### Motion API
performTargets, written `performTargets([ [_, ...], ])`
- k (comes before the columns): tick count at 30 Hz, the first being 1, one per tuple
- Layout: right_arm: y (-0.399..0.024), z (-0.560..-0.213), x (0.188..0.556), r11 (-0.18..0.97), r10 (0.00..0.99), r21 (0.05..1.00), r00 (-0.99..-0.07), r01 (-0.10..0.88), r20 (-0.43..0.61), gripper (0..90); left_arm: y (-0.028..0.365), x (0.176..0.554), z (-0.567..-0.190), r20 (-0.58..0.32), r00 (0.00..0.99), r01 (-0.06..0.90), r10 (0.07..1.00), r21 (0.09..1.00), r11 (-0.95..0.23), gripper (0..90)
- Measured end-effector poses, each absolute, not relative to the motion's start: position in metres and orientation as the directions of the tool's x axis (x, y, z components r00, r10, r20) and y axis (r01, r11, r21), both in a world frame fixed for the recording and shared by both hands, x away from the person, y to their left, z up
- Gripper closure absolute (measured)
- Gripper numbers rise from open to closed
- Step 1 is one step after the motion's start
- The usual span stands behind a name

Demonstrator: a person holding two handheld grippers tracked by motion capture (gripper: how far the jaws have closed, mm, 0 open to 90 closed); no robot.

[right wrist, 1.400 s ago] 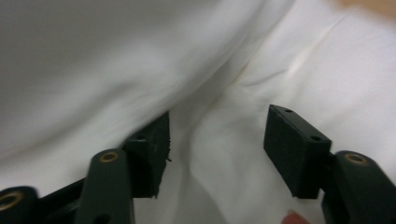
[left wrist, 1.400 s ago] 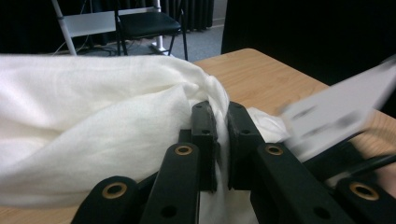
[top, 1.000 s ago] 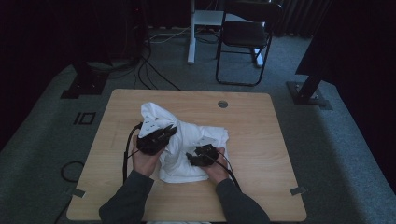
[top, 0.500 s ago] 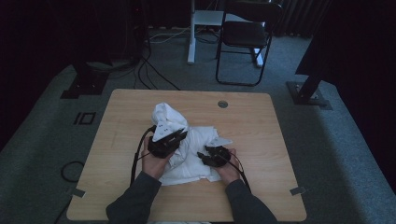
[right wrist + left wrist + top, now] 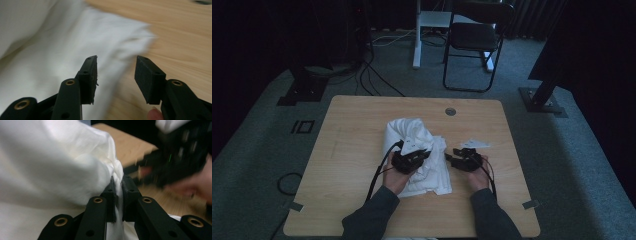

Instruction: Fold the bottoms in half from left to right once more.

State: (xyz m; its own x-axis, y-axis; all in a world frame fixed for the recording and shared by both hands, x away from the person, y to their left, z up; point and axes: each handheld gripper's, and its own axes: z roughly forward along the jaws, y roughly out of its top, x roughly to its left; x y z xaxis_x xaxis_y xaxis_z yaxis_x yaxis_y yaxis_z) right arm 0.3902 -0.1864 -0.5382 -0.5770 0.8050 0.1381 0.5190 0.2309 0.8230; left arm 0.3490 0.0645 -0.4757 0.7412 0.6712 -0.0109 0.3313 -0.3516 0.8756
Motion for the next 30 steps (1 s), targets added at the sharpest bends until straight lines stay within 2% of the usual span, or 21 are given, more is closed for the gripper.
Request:
performTargets([
  [6, -0.212, -0.525, 0.389, 0.174, 0.805, 0.849, -0.569, 0.498, 0.169, 47.8, 0.045, 0.353, -0.508, -0.058, 0.762, 0.393, 0.645, 0.833, -0.390, 83.4],
  [10, -0.209, -0.509, 0.385, 0.166, 0.750, 0.879, -0.636, 0.447, 0.182, 41.1, 0.037, 0.356, -0.528, -0.071, 0.767, 0.427, 0.637, 0.798, -0.426, 83.0],
  [11, -0.198, -0.501, 0.384, 0.192, 0.704, 0.888, -0.689, 0.418, 0.172, 37.6, 0.037, 0.357, -0.531, -0.072, 0.767, 0.432, 0.638, 0.793, -0.430, 82.9],
  [14, -0.186, -0.497, 0.385, 0.233, 0.674, 0.890, -0.725, 0.391, 0.141, 35.7, 0.038, 0.358, -0.530, -0.080, 0.766, 0.434, 0.638, 0.796, -0.421, 82.4],
  [15, -0.175, -0.494, 0.389, 0.265, 0.676, 0.886, -0.728, 0.380, 0.110, 39.7, 0.038, 0.357, -0.530, -0.084, 0.769, 0.436, 0.634, 0.794, -0.424, 81.3],
  [16, -0.175, -0.494, 0.389, 0.265, 0.676, 0.886, -0.728, 0.380, 0.110, 39.7, 0.038, 0.357, -0.530, -0.084, 0.769, 0.436, 0.634, 0.794, -0.424, 80.6],
  [17, -0.164, -0.491, 0.397, 0.288, 0.698, 0.879, -0.712, 0.380, 0.079, 53.4, 0.039, 0.356, -0.528, -0.085, 0.778, 0.430, 0.623, 0.795, -0.427, 78.2],
  [18, -0.164, -0.491, 0.397, 0.288, 0.698, 0.879, -0.712, 0.380, 0.079, 53.4, 0.039, 0.356, -0.528, -0.085, 0.778, 0.430, 0.623, 0.795, -0.427, 75.2],
  [19, -0.158, -0.490, 0.406, 0.304, 0.728, 0.866, -0.683, 0.398, 0.058, 79.5, 0.043, 0.353, -0.521, -0.109, 0.787, 0.429, 0.607, 0.804, -0.412, 69.0],
  [20, -0.158, -0.490, 0.406, 0.304, 0.728, 0.866, -0.683, 0.398, 0.058, 79.5, 0.043, 0.353, -0.521, -0.109, 0.787, 0.429, 0.607, 0.804, -0.412, 62.8],
  [21, -0.156, -0.490, 0.414, 0.291, 0.743, 0.858, -0.665, 0.423, 0.076, 86.6, 0.048, 0.347, -0.510, -0.120, 0.787, 0.421, 0.606, 0.822, -0.383, 57.8],
  [22, -0.156, -0.490, 0.414, 0.291, 0.743, 0.858, -0.665, 0.423, 0.076, 86.6, 0.048, 0.347, -0.510, -0.120, 0.787, 0.421, 0.606, 0.822, -0.383, 55.7],
  [23, -0.156, -0.490, 0.416, 0.282, 0.745, 0.856, -0.661, 0.432, 0.088, 86.8, 0.054, 0.342, -0.496, -0.119, 0.793, 0.400, 0.598, 0.841, -0.363, 55.7],
  [25, -0.161, -0.493, 0.423, 0.256, 0.752, 0.851, -0.648, 0.458, 0.122, 86.7, 0.069, 0.334, -0.469, -0.096, 0.799, 0.336, 0.594, 0.890, -0.308, 49.6],
  [26, -0.161, -0.493, 0.423, 0.256, 0.752, 0.851, -0.648, 0.458, 0.122, 86.7, 0.069, 0.334, -0.469, -0.096, 0.799, 0.336, 0.594, 0.890, -0.308, 48.1],
  [28, -0.163, -0.495, 0.425, 0.256, 0.757, 0.845, -0.641, 0.469, 0.127, 86.3, 0.087, 0.333, -0.448, -0.079, 0.769, 0.297, 0.634, 0.923, -0.245, 47.4],
  [29, -0.165, -0.497, 0.425, 0.248, 0.759, 0.844, -0.637, 0.476, 0.136, 85.9, 0.101, 0.337, -0.439, -0.058, 0.722, 0.284, 0.689, 0.933, -0.219, 48.2],
  [30, -0.165, -0.497, 0.425, 0.248, 0.759, 0.844, -0.637, 0.476, 0.136, 85.9, 0.101, 0.337, -0.439, -0.058, 0.722, 0.284, 0.689, 0.933, -0.219, 50.3],
])
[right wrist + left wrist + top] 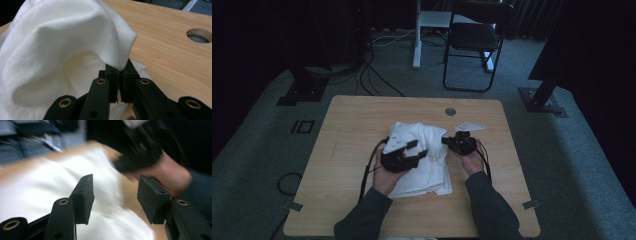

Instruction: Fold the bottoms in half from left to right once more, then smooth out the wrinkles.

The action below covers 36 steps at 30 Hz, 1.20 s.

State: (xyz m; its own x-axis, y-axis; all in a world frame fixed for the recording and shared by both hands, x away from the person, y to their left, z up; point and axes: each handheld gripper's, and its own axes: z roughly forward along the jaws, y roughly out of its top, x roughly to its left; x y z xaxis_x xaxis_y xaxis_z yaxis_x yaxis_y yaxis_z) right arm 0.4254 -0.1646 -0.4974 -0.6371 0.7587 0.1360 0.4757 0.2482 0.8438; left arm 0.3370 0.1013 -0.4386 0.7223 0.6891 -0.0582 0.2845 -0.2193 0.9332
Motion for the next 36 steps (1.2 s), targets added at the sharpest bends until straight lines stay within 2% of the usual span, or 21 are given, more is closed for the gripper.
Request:
performTargets([
  [1, -0.166, -0.500, 0.427, 0.234, 0.760, 0.842, -0.632, 0.485, 0.152, 85.3, 0.112, 0.345, -0.437, -0.061, 0.680, 0.313, 0.731, 0.925, -0.214, 54.9],
  [3, -0.166, -0.500, 0.429, 0.235, 0.761, 0.840, -0.631, 0.489, 0.154, 84.8, 0.126, 0.362, -0.446, -0.059, 0.611, 0.365, 0.789, 0.906, -0.216, 56.7],
  [4, -0.166, -0.500, 0.429, 0.235, 0.761, 0.840, -0.631, 0.489, 0.154, 84.8, 0.126, 0.362, -0.446, -0.059, 0.611, 0.365, 0.789, 0.906, -0.216, 56.6],
  [7, -0.165, -0.500, 0.430, 0.233, 0.763, 0.840, -0.628, 0.491, 0.155, 83.5, 0.133, 0.382, -0.472, -0.114, 0.573, 0.458, 0.812, 0.866, -0.202, 54.9],
  [14, -0.166, -0.502, 0.432, 0.239, 0.773, 0.834, -0.617, 0.498, 0.147, 81.1, 0.128, 0.387, -0.484, -0.107, 0.610, 0.448, 0.785, 0.864, -0.230, 51.5],
  [17, -0.168, -0.501, 0.431, 0.238, 0.778, 0.833, -0.612, 0.500, 0.145, 77.7, 0.123, 0.393, -0.494, -0.119, 0.625, 0.480, 0.772, 0.838, -0.259, 50.9],
  [18, -0.170, -0.500, 0.431, 0.238, 0.783, 0.833, -0.607, 0.500, 0.140, 74.0, 0.122, 0.394, -0.497, -0.119, 0.629, 0.486, 0.768, 0.832, -0.269, 50.8],
  [19, -0.173, -0.499, 0.432, 0.240, 0.793, 0.830, -0.595, 0.503, 0.131, 66.2, 0.117, 0.398, -0.507, -0.100, 0.636, 0.485, 0.765, 0.824, -0.295, 50.9],
  [20, -0.173, -0.499, 0.432, 0.240, 0.793, 0.830, -0.595, 0.503, 0.131, 66.2, 0.117, 0.398, -0.507, -0.100, 0.636, 0.485, 0.765, 0.824, -0.295, 50.9],
  [21, -0.180, -0.495, 0.431, 0.235, 0.804, 0.830, -0.582, 0.505, 0.126, 58.0, 0.112, 0.401, -0.517, -0.085, 0.642, 0.476, 0.762, 0.823, -0.309, 51.1],
  [22, -0.180, -0.495, 0.431, 0.235, 0.804, 0.830, -0.582, 0.505, 0.126, 58.0, 0.112, 0.401, -0.517, -0.085, 0.642, 0.476, 0.762, 0.823, -0.309, 51.3],
  [24, -0.189, -0.486, 0.429, 0.213, 0.815, 0.841, -0.565, 0.497, 0.128, 51.3, 0.109, 0.401, -0.522, -0.073, 0.640, 0.463, 0.765, 0.832, -0.307, 51.9],
  [29, -0.190, -0.468, 0.424, 0.211, 0.812, 0.865, -0.574, 0.455, 0.103, 46.6, 0.102, 0.397, -0.525, 0.001, 0.640, 0.434, 0.769, 0.825, -0.362, 51.9],
  [36, -0.157, -0.467, 0.430, 0.280, 0.766, 0.858, -0.639, 0.430, 0.071, 44.4, 0.097, 0.397, -0.528, 0.025, 0.631, 0.437, 0.776, 0.815, -0.381, 52.4],
])
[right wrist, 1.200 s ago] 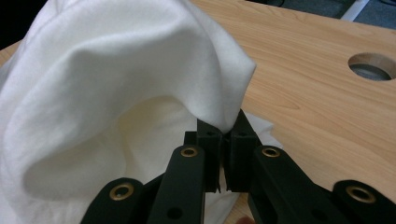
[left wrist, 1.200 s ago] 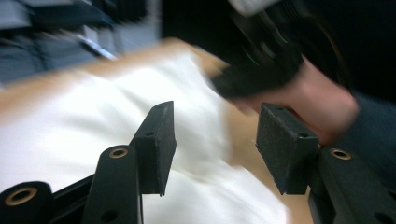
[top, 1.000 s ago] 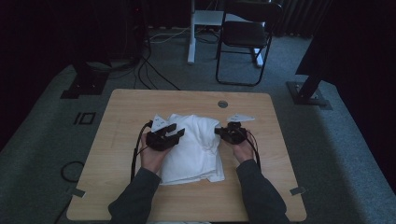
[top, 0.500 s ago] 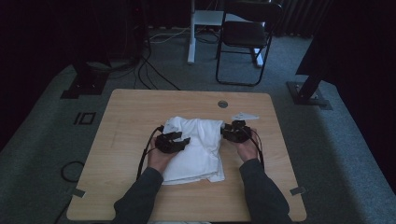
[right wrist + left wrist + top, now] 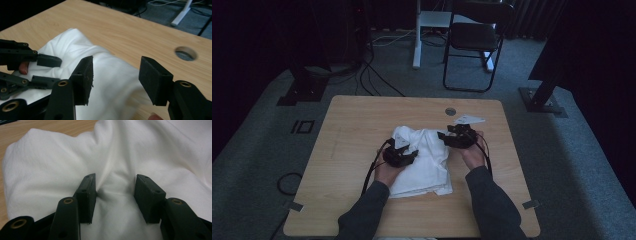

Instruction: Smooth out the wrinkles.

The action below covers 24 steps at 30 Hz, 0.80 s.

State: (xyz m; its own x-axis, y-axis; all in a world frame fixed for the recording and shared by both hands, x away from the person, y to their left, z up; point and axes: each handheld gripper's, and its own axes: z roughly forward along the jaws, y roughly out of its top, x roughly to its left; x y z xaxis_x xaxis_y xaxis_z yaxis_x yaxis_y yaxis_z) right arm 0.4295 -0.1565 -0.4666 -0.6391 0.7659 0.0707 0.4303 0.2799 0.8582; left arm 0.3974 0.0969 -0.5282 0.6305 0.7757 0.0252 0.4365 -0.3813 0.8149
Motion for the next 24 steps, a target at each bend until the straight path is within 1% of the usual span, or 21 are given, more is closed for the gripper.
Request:
performTargets([
  [3, -0.140, -0.474, 0.437, 0.305, 0.745, 0.846, -0.663, 0.437, 0.074, 43.3, 0.097, 0.397, -0.529, 0.025, 0.630, 0.436, 0.776, 0.816, -0.379, 52.4],
  [5, -0.128, -0.481, 0.445, 0.338, 0.736, 0.821, -0.673, 0.460, 0.075, 41.7, 0.097, 0.396, -0.529, 0.028, 0.629, 0.432, 0.777, 0.819, -0.379, 52.4],
  [7, -0.117, -0.488, 0.452, 0.368, 0.731, 0.806, -0.680, 0.464, 0.057, 42.8, 0.096, 0.395, -0.530, 0.034, 0.626, 0.425, 0.779, 0.822, -0.378, 52.3],
  [8, -0.112, -0.492, 0.456, 0.382, 0.728, 0.794, -0.683, 0.472, 0.056, 47.9, 0.096, 0.395, -0.530, 0.038, 0.625, 0.423, 0.780, 0.824, -0.378, 52.3],
  [9, -0.108, -0.494, 0.459, 0.401, 0.727, 0.779, -0.685, 0.482, 0.049, 60.2, 0.097, 0.395, -0.531, 0.033, 0.624, 0.422, 0.781, 0.826, -0.372, 52.3],
  [10, -0.105, -0.497, 0.463, 0.434, 0.724, 0.757, -0.689, 0.489, 0.030, 69.8, 0.097, 0.395, -0.531, 0.033, 0.623, 0.420, 0.781, 0.829, -0.369, 52.2],
  [12, -0.106, -0.498, 0.468, 0.450, 0.744, 0.738, -0.668, 0.503, 0.002, 83.7, 0.098, 0.394, -0.532, 0.027, 0.623, 0.419, 0.782, 0.833, -0.362, 52.2],
  [13, -0.111, -0.497, 0.471, 0.433, 0.759, 0.740, -0.651, 0.515, 0.009, 86.9, 0.099, 0.394, -0.532, 0.024, 0.623, 0.419, 0.782, 0.834, -0.359, 52.2],
  [14, -0.117, -0.496, 0.473, 0.415, 0.780, 0.740, -0.625, 0.529, 0.009, 88.1, 0.099, 0.394, -0.532, 0.020, 0.625, 0.417, 0.780, 0.836, -0.356, 52.2],
  [15, -0.125, -0.495, 0.475, 0.394, 0.803, 0.744, -0.596, 0.540, 0.008, 88.0, 0.100, 0.394, -0.532, 0.015, 0.627, 0.417, 0.779, 0.838, -0.352, 52.2],
  [17, -0.142, -0.494, 0.478, 0.337, 0.834, 0.748, -0.550, 0.571, 0.044, 87.9, 0.099, 0.395, -0.532, 0.014, 0.628, 0.420, 0.778, 0.835, -0.355, 52.2],
  [18, -0.149, -0.494, 0.476, 0.352, 0.863, 0.744, -0.504, 0.568, -0.024, 89.8, 0.099, 0.395, -0.532, 0.014, 0.629, 0.419, 0.777, 0.836, -0.355, 52.1],
  [19, -0.153, -0.494, 0.475, 0.369, 0.880, 0.738, -0.467, 0.564, -0.083, 89.7, 0.100, 0.395, -0.532, 0.012, 0.629, 0.420, 0.778, 0.836, -0.353, 52.1],
  [20, -0.161, -0.495, 0.475, 0.334, 0.891, 0.744, -0.451, 0.579, -0.049, 88.4, 0.100, 0.395, -0.532, 0.010, 0.629, 0.418, 0.778, 0.838, -0.349, 52.1],
  [21, -0.168, -0.494, 0.474, 0.291, 0.896, 0.752, -0.444, 0.592, 0.003, 82.5, 0.100, 0.395, -0.532, 0.009, 0.629, 0.418, 0.777, 0.839, -0.348, 52.1],
  [22, -0.173, -0.492, 0.471, 0.262, 0.892, 0.765, -0.450, 0.588, 0.040, 74.7, 0.100, 0.395, -0.532, 0.009, 0.628, 0.418, 0.778, 0.840, -0.347, 52.1],
  [24, -0.177, -0.489, 0.458, 0.232, 0.860, 0.790, -0.498, 0.568, 0.106, 61.4, 0.100, 0.394, -0.532, 0.016, 0.629, 0.415, 0.778, 0.838, -0.353, 52.1],
])
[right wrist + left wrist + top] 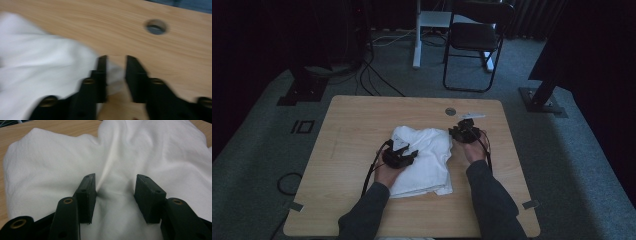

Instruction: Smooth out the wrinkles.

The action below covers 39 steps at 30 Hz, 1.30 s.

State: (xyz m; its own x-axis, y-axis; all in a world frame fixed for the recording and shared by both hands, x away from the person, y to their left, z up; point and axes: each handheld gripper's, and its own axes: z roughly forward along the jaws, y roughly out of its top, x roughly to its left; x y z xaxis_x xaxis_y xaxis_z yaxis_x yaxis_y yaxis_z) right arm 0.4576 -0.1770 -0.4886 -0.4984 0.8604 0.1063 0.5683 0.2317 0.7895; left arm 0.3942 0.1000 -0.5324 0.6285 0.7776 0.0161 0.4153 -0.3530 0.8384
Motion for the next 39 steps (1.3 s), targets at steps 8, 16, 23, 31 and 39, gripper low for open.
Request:
performTargets([
  [8, -0.160, -0.500, 0.397, 0.271, 0.790, 0.803, -0.599, 0.531, 0.130, 40.8, 0.101, 0.394, -0.533, 0.014, 0.630, 0.411, 0.776, 0.842, -0.349, 52.0],
  [16, -0.159, -0.532, 0.401, 0.297, 0.774, 0.735, -0.605, 0.610, 0.189, 75.1, 0.101, 0.394, -0.533, 0.009, 0.630, 0.413, 0.776, 0.843, -0.345, 52.0],
  [23, -0.172, -0.532, 0.400, 0.298, 0.789, 0.726, -0.588, 0.620, 0.178, 83.1, 0.100, 0.393, -0.533, 0.009, 0.632, 0.410, 0.775, 0.845, -0.344, 51.8],
  [31, -0.171, -0.548, 0.381, 0.373, 0.804, 0.673, -0.584, 0.639, 0.109, 80.9, 0.101, 0.392, -0.532, -0.001, 0.633, 0.413, 0.774, 0.846, -0.337, 51.0],
  [39, -0.179, -0.524, 0.350, 0.345, 0.808, 0.772, -0.588, 0.533, 0.045, 60.9, 0.116, 0.372, -0.500, -0.085, 0.630, 0.424, 0.772, 0.870, -0.250, 44.2],
])
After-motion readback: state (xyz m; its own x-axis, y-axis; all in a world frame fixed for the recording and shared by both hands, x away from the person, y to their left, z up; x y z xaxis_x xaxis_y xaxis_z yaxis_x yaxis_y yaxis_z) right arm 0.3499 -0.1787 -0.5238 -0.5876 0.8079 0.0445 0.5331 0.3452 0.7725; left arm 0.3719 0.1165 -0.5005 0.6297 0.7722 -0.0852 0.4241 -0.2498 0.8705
